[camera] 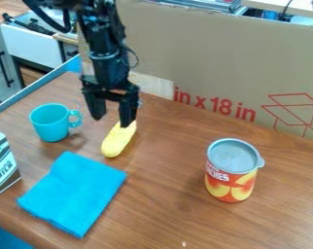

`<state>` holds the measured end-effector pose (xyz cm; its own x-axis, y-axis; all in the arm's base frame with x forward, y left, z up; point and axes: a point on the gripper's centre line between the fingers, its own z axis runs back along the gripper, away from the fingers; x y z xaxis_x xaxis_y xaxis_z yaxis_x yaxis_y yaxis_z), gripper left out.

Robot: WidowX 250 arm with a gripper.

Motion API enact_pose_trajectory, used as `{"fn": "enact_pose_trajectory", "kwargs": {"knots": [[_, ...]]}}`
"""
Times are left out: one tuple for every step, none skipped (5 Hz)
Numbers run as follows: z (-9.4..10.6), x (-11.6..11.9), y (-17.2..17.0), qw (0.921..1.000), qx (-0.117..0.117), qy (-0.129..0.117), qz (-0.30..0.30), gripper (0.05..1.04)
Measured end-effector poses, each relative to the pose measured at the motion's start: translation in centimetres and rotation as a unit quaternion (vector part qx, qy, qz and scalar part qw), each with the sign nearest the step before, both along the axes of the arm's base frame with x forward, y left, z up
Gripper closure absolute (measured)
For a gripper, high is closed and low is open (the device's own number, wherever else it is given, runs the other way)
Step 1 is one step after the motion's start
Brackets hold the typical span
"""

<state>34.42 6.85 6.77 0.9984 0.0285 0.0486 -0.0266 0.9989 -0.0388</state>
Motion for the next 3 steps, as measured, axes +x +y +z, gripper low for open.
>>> {"fn": "enact_pose_trajectory", "kwargs": {"knots": [[2.9, -1.6, -0.7, 0.9996, 0.022, 0.011, -0.011, 0.083], [4.1, -6.5, -2.5, 0.9992, 0.019, 0.034, -0.001, 0.083], [5.1, -11.0, -3.6, 0.9985, 0.025, 0.047, 0.006, 0.083]]}}
